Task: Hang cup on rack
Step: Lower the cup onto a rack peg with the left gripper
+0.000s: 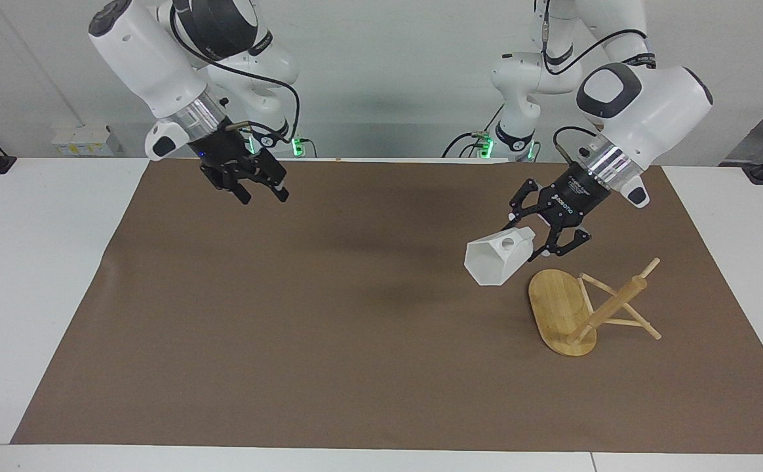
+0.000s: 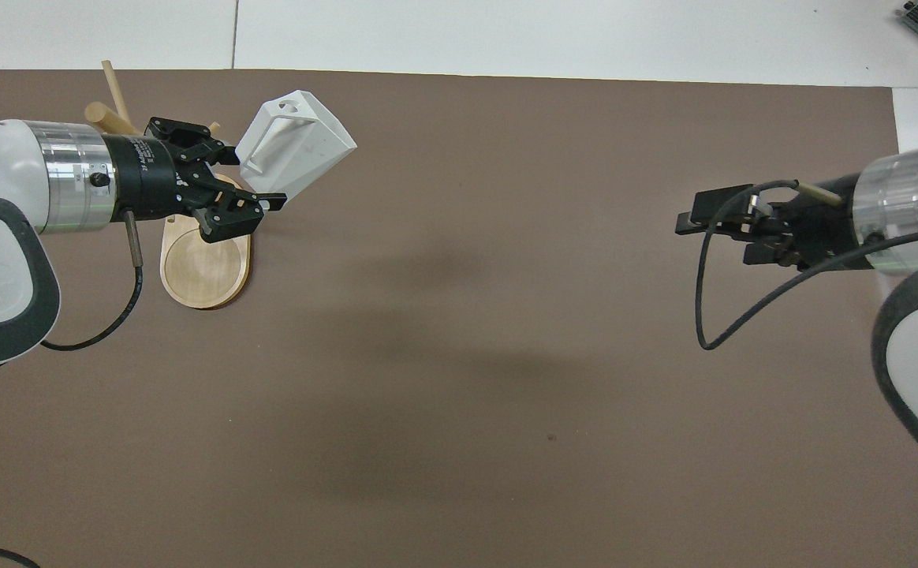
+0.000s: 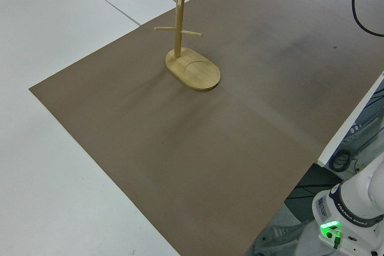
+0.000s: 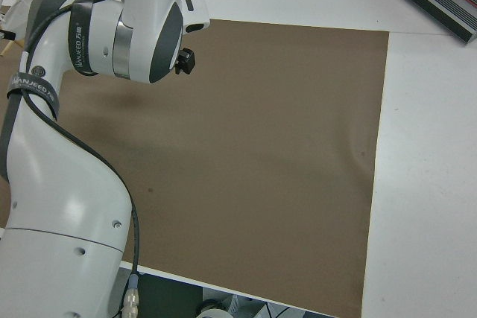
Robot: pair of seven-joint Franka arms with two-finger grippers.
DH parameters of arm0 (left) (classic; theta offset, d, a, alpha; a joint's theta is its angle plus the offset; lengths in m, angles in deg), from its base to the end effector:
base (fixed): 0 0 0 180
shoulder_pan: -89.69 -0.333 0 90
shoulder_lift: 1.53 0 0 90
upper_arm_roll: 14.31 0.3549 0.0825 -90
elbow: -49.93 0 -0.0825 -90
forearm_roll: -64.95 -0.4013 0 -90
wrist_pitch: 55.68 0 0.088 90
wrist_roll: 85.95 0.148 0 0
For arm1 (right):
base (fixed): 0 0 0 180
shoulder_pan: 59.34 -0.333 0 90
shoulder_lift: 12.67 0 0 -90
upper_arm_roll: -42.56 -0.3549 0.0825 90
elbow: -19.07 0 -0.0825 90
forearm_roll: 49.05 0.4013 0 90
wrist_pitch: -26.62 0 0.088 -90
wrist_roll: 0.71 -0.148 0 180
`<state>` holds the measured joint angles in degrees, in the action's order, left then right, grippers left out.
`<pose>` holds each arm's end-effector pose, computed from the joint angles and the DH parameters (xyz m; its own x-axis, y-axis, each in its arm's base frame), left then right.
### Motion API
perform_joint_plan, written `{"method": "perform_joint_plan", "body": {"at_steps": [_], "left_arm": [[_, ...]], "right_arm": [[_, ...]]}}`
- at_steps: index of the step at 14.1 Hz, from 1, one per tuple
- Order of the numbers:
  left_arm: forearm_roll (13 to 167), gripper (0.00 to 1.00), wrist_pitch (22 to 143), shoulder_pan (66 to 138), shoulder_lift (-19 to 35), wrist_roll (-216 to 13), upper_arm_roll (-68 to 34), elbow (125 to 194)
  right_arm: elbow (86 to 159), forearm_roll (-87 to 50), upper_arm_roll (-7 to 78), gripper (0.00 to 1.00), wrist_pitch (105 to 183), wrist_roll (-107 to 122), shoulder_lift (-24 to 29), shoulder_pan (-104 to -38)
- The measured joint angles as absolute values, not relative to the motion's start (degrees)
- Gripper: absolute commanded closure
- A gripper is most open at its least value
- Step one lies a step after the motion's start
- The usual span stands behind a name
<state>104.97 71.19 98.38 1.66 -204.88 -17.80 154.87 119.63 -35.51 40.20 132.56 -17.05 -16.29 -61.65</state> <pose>0.6216 -0.1765 0.5392 -0.4967 0.5997 -0.6274 0.8274 0.5455 -0.1336 0.5745 0.0753 0.5966 0.9631 -0.2575 0.0783 -0.2293 -0.9373 -0.2625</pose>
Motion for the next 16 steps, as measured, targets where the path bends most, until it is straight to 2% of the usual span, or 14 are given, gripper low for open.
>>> {"method": "perform_joint_plan", "body": {"at_steps": [2,4,9,16], "left_arm": [[104.96,1.00,73.96,98.41,1.66,-208.22,-17.84,156.04],[104.95,1.00,76.85,98.41,1.66,-211.36,-17.83,157.09],[104.94,1.00,80.22,97.98,1.65,-216.54,-17.26,161.03],[104.94,1.00,81.00,94.57,1.53,-224.68,-17.04,163.18]], "right_arm": [[119.80,-45.89,40.04,0.00,132.53,-13.68,-17.45,-61.65],[119.90,-50.26,40.07,0.00,132.74,-9.82,-17.50,-60.62],[120.43,-50.89,40.16,0.00,133.63,3.42,-17.49,-53.77],[122.01,-50.89,39.59,0.00,131.10,4.20,-17.82,-53.19]]}}
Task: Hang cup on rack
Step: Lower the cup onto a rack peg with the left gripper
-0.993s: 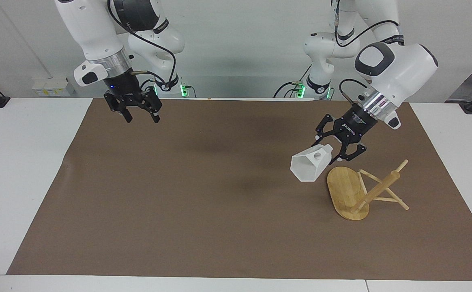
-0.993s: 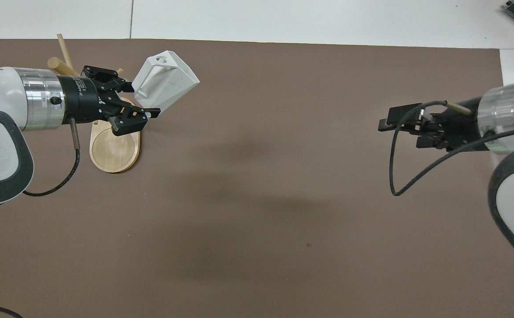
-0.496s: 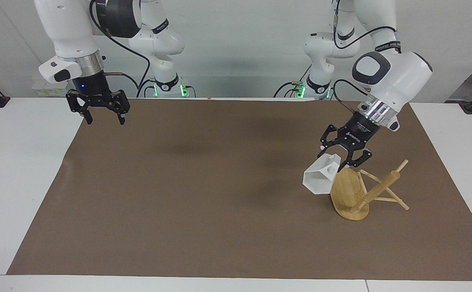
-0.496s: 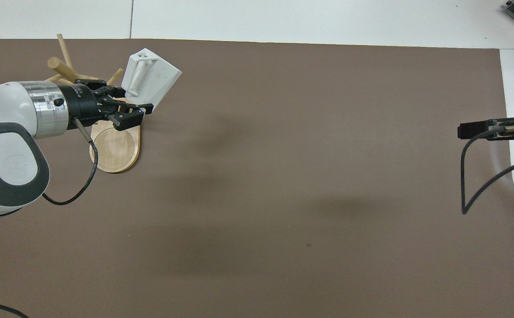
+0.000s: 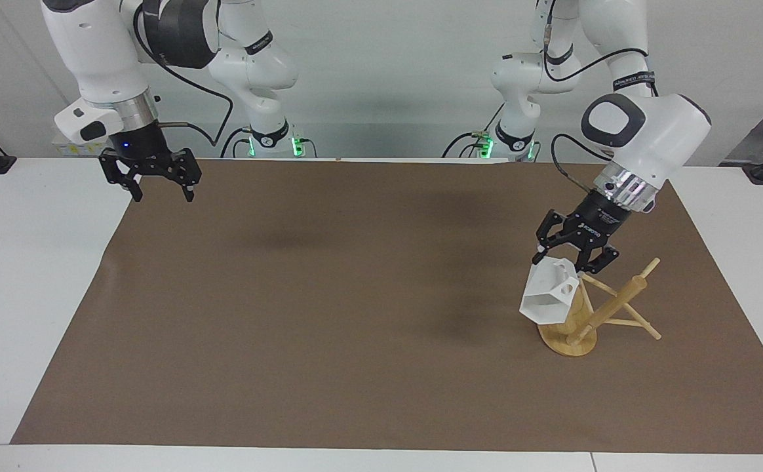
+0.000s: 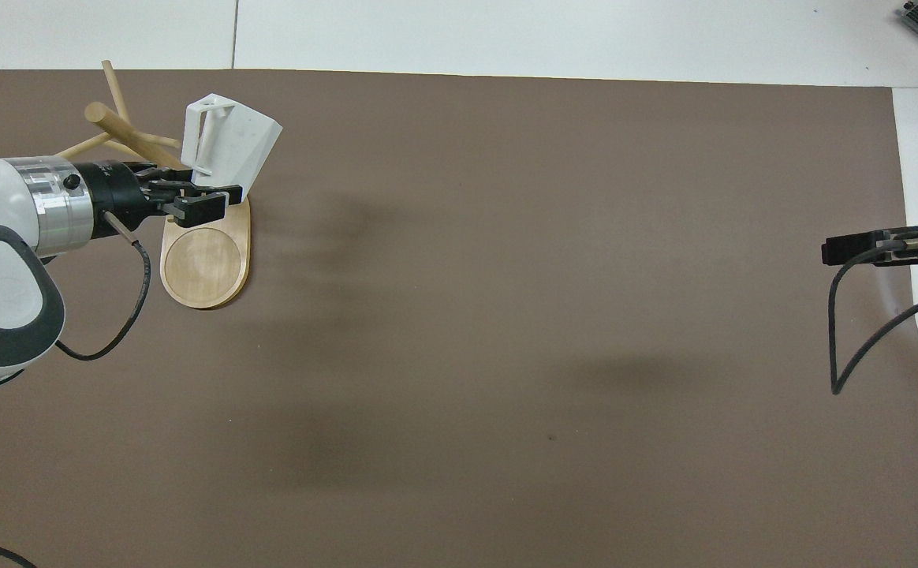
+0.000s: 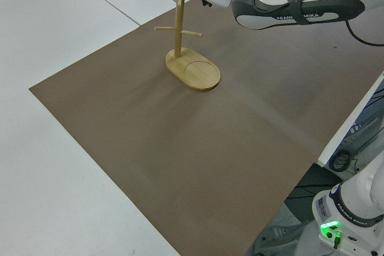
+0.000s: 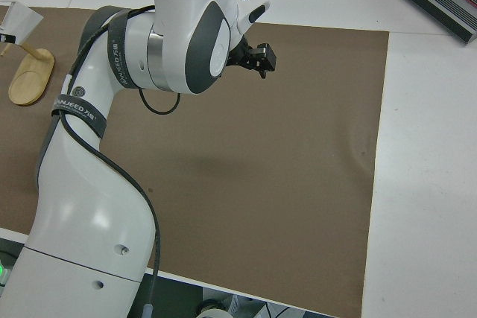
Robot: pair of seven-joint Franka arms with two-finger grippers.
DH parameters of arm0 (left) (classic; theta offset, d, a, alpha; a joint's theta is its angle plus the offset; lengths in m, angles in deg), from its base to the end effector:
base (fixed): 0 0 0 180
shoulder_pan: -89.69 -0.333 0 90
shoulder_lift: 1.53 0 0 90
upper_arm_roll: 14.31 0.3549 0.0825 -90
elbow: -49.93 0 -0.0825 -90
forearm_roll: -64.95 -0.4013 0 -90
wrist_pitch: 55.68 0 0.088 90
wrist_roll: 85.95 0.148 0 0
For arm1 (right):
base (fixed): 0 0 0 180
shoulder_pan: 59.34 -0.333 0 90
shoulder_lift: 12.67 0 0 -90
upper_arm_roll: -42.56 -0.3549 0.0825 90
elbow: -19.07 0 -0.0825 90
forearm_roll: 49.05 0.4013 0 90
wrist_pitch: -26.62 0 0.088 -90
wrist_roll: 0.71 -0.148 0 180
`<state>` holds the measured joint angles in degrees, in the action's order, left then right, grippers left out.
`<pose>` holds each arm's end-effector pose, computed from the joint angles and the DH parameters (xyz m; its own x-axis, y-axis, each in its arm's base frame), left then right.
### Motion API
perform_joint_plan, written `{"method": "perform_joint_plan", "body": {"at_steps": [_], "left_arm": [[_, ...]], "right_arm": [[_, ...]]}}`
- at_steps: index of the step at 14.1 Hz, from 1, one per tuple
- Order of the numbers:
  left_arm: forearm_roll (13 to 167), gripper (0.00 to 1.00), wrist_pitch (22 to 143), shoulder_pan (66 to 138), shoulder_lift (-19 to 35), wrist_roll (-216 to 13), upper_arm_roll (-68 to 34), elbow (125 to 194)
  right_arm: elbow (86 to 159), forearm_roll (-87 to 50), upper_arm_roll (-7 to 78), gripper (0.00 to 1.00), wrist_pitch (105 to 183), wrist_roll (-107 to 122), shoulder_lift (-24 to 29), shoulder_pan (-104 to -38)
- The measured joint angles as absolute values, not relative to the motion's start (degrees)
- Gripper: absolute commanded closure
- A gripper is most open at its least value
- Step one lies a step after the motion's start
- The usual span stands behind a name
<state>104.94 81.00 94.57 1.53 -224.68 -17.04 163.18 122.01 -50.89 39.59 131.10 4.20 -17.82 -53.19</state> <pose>0.6268 -0.1076 0.4789 -0.8082 0.2619 -0.5274 0.4684 0.8288 -0.3062 0.5627 -0.0341 0.5845 0.9929 0.0388 0.1127 0.0338 -0.9984 0.0463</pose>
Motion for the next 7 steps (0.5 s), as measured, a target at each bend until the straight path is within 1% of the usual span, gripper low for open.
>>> {"method": "perform_joint_plan", "body": {"at_steps": [7], "left_arm": [[104.76,1.00,80.67,92.50,1.10,-227.70,-16.99,163.57]], "right_arm": [[122.56,-50.78,39.36,0.00,128.36,4.21,-18.77,-53.29]]}}
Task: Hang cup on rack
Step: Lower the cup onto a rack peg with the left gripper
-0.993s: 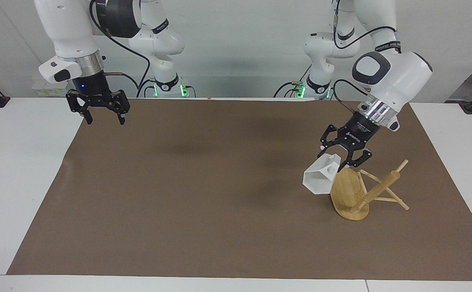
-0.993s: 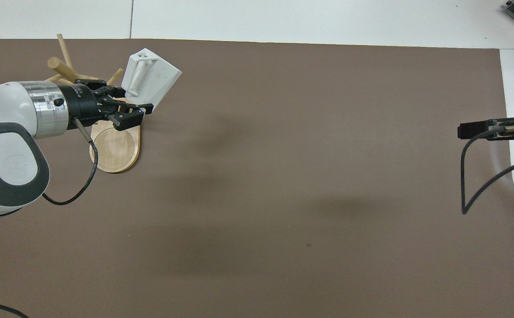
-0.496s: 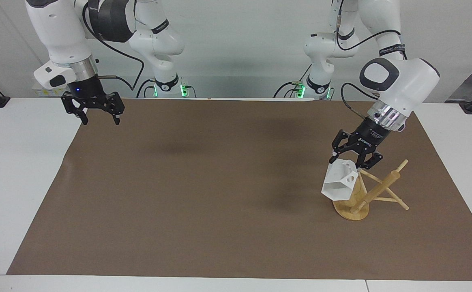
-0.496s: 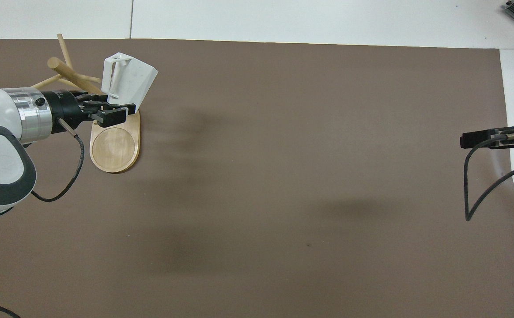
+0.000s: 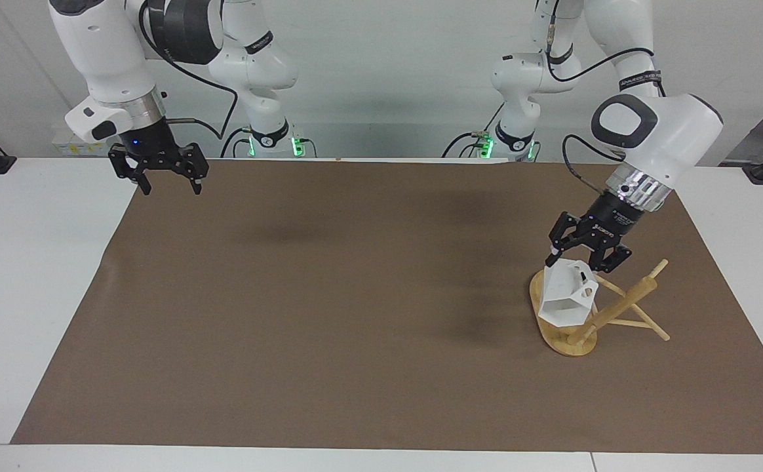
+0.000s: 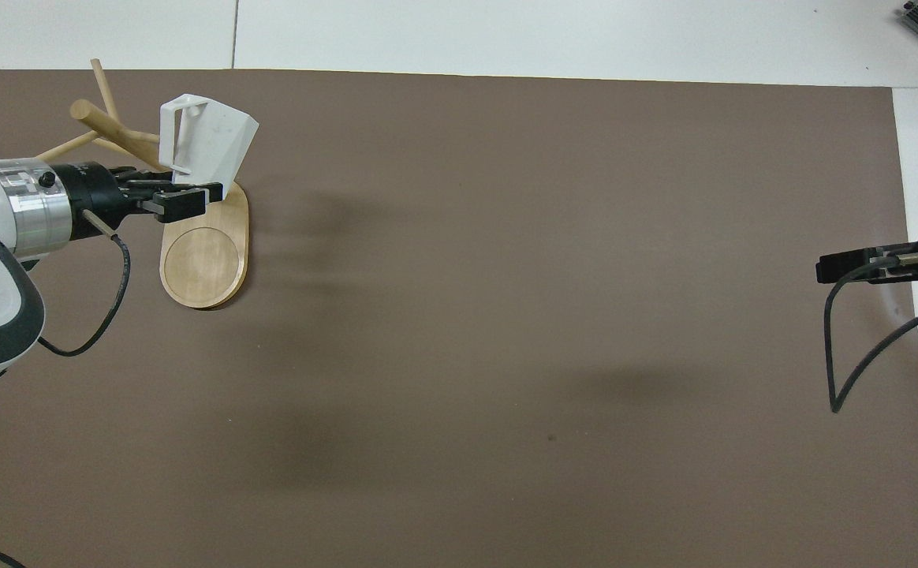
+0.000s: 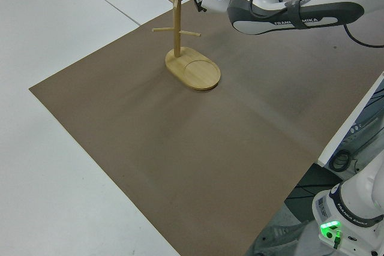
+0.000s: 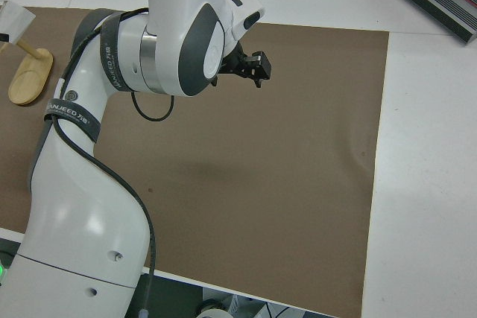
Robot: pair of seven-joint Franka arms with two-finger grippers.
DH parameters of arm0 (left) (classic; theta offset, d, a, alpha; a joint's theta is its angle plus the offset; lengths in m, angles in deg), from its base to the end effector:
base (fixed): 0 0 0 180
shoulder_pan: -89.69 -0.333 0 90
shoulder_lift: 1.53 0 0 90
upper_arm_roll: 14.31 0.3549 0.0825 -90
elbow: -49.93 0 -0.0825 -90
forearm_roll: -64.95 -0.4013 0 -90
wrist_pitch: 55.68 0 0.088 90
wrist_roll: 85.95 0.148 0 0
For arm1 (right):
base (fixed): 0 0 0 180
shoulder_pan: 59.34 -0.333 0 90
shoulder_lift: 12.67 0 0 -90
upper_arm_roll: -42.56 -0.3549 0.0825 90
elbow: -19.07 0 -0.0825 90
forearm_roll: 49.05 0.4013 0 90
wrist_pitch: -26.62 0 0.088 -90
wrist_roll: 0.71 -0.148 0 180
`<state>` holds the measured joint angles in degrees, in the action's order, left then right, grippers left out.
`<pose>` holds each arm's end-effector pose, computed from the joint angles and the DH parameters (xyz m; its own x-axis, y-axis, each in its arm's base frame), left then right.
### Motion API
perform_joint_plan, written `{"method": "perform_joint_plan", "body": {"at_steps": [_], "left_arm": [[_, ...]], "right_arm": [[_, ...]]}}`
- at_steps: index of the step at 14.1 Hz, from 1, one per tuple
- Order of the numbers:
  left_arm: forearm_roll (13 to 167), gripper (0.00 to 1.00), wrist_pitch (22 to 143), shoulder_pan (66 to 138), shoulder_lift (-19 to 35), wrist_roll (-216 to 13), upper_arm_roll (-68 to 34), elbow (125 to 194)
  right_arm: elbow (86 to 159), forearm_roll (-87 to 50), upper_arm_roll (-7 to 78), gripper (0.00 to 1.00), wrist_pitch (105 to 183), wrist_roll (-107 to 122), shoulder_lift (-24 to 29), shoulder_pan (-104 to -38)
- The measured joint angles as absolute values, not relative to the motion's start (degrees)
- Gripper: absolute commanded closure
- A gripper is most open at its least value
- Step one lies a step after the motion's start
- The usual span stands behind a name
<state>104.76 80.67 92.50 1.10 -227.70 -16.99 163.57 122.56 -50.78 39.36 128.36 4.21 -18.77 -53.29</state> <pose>0.6272 -0.0847 0.4794 -0.8402 0.1919 -0.5072 0.3966 0.8553 -0.3333 0.5511 -0.0300 0.5839 0.9965 0.0425 0.0722 0.0395 -0.9983 0.0422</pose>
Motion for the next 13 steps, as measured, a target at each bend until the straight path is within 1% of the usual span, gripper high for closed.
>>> {"method": "perform_joint_plan", "body": {"at_steps": [8,13], "left_arm": [[104.20,1.00,78.57,91.58,-0.31,-229.69,-17.04,163.58],[102.06,1.00,78.58,91.32,-0.49,-232.91,-16.86,163.58]], "right_arm": [[122.38,-50.05,39.32,0.00,126.93,4.21,-18.92,-53.35],[117.30,-49.84,39.23,0.00,122.82,4.21,-18.54,-53.55]]}}
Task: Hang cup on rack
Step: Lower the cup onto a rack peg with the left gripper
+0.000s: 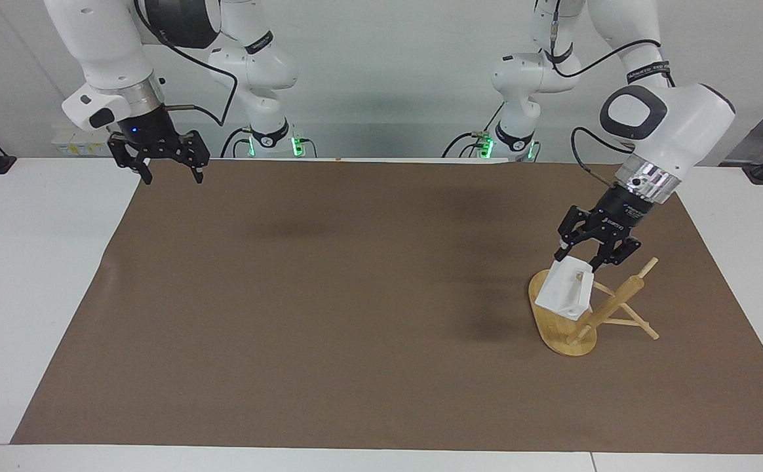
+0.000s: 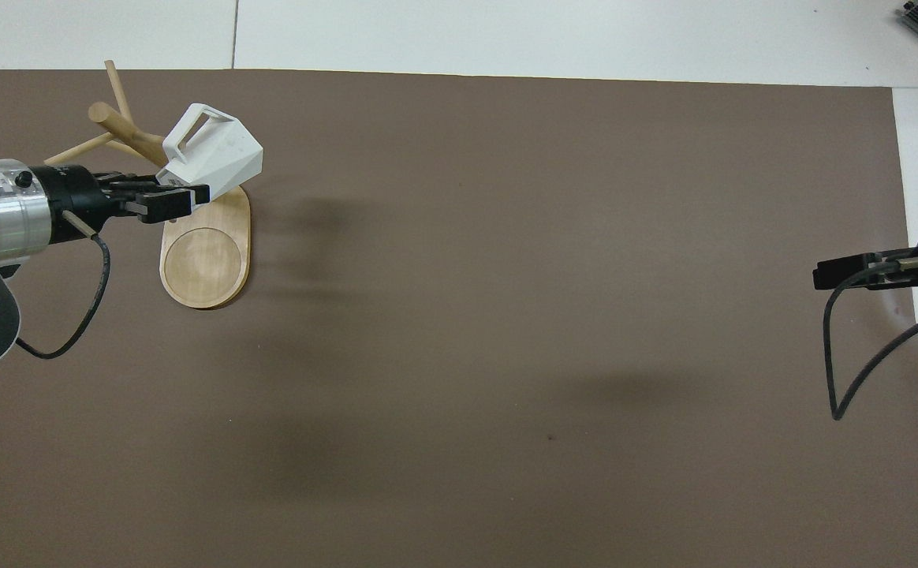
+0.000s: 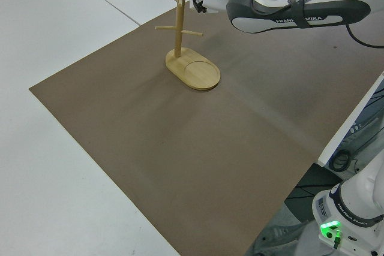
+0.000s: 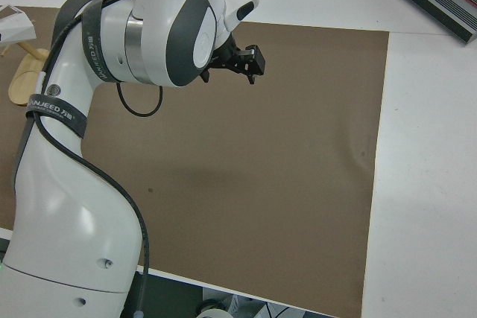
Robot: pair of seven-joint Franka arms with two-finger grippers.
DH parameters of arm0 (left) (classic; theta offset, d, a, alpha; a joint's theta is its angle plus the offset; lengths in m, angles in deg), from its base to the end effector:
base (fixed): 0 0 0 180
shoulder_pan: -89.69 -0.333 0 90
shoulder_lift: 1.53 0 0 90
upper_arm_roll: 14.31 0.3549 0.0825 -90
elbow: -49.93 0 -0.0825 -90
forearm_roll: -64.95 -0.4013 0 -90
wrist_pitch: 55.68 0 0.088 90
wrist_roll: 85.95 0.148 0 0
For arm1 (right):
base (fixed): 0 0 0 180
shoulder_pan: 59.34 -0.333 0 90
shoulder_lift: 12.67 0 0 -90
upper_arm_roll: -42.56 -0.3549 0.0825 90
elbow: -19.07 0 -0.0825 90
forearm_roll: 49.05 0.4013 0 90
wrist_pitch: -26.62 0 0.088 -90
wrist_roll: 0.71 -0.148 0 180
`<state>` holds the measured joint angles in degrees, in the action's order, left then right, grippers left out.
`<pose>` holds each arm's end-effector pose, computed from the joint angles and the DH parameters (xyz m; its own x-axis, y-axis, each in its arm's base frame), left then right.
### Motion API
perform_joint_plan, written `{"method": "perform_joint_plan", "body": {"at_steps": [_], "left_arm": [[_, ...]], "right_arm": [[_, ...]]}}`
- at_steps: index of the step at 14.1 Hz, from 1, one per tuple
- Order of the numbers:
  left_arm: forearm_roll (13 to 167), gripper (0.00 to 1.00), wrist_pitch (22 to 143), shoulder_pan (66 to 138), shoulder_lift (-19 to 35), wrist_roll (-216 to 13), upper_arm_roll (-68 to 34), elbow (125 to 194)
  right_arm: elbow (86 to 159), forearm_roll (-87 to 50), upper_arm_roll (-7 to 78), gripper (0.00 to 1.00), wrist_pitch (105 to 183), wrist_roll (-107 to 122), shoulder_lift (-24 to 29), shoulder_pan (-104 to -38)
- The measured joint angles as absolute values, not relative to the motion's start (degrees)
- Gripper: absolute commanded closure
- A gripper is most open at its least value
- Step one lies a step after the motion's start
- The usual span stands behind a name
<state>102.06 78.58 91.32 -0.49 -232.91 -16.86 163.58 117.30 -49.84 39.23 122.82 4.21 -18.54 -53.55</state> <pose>0.6206 -0.0722 0.4919 -0.8695 0.1452 -0.4721 0.3350 0.8757 -0.3477 0.5474 -0.0239 0.6185 0.9969 0.0446 0.0648 0.0430 -0.9988 0.0254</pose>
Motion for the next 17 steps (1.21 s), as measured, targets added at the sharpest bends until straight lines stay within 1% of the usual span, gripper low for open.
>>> {"method": "perform_joint_plan", "body": {"at_steps": [4,9,10,11,12,17], "left_arm": [[101.99,1.00,78.57,89.71,-0.52,-233.15,-16.84,163.59],[101.85,1.00,78.52,87.51,-0.52,-233.15,-16.84,163.62],[101.80,0.84,78.47,87.25,-0.53,-233.14,-16.86,163.62],[101.73,0.29,78.38,87.17,-0.54,-233.04,-16.88,163.62],[101.64,0.00,78.34,87.17,-0.55,-232.92,-16.97,163.62],[100.75,0.00,78.11,87.16,-0.75,-231.92,-17.04,163.62]], "right_arm": [[115.62,-49.81,39.23,0.00,121.20,4.12,-18.77,-53.55],[115.10,-49.78,39.22,0.00,116.60,4.10,-20.73,-53.57],[115.09,-49.77,39.22,0.00,116.23,4.10,-21.03,-53.60],[115.09,-49.77,39.21,0.00,116.08,4.10,-21.24,-53.63],[115.10,-49.77,39.21,0.00,116.06,4.10,-21.36,-53.65],[115.13,-49.77,39.45,0.00,116.06,4.09,-21.37,-53.43]]}}
